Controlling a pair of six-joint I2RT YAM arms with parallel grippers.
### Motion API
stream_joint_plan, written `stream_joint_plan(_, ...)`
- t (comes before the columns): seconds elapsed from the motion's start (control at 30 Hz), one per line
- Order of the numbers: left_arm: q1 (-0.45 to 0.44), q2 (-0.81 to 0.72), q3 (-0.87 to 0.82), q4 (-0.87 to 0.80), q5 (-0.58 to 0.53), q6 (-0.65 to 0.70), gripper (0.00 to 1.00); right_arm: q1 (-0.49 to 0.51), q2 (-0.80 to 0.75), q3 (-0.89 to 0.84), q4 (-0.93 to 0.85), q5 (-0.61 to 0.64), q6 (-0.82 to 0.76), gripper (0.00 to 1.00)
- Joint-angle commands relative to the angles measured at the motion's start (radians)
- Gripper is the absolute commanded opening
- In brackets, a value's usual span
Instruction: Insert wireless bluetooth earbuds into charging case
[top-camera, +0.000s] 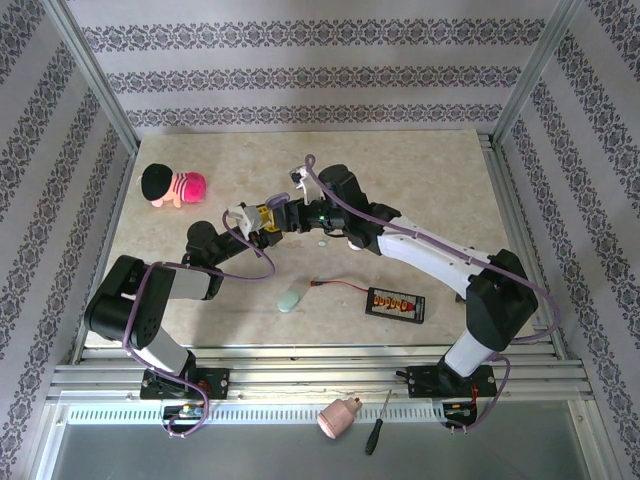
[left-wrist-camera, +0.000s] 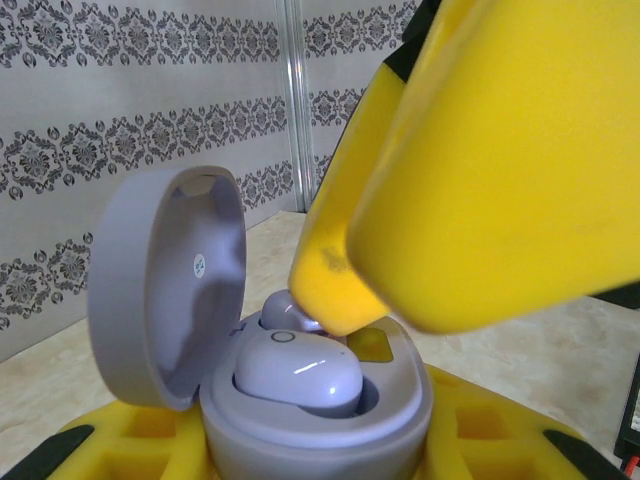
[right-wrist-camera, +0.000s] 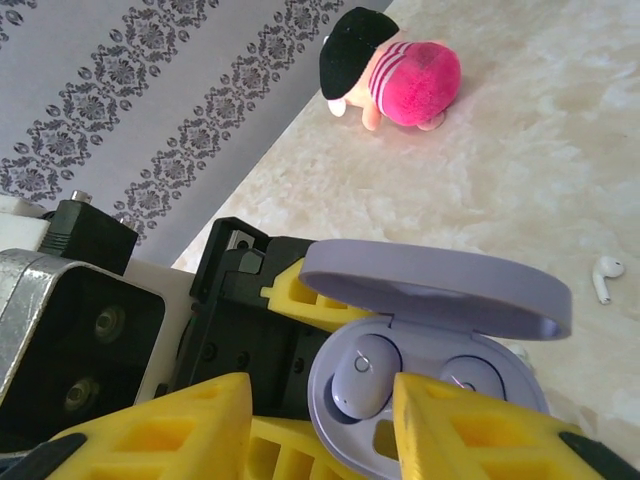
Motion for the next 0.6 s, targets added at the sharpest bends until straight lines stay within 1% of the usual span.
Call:
stream_joint_plan(0.0, -0.015, -0.001, 0.024, 0.050, -0.003, 0.018, 0.25, -0.014, -0.055, -0.019, -0.004, 0.024, -0.029, 0.44)
stream_joint_plan(0.13, -0.015, 0.002, 0.018, 0.047, -0.009, 0.037, 0.25, -0.018, -0.105, -0.055, 0.022, 0.029, -0.053, 0.51)
stream_joint_plan(0.23, -0.015, -0.007, 0.013, 0.028, -0.005, 0.056, 0.25, -0.031, -0.135, -0.069, 0.030, 0.053, -0.051, 0.58)
stream_joint_plan(0.37, -0.016, -0.028, 0.015, -0.025, 0.028, 0.090, 0.25, -0.053, -0.130, -0.062, 0.032, 0.152, 0.017, 0.80)
stream_joint_plan(0.4, -0.015, -0.033, 0.013, -0.036, 0.037, 0.094, 0.25, -0.060, -0.114, -0.041, 0.015, 0.164, 0.035, 0.84)
stream_joint_plan(0.47, -0.015, -0.041, 0.014, -0.047, 0.054, 0.095, 0.25, -0.071, -0.078, 0.003, -0.023, 0.152, 0.060, 0.86)
stream_joint_plan(0.57, -0.016, -0.052, 0.013, -0.056, 0.066, 0.092, 0.25, -0.082, -0.023, 0.083, -0.095, 0.125, 0.096, 0.86)
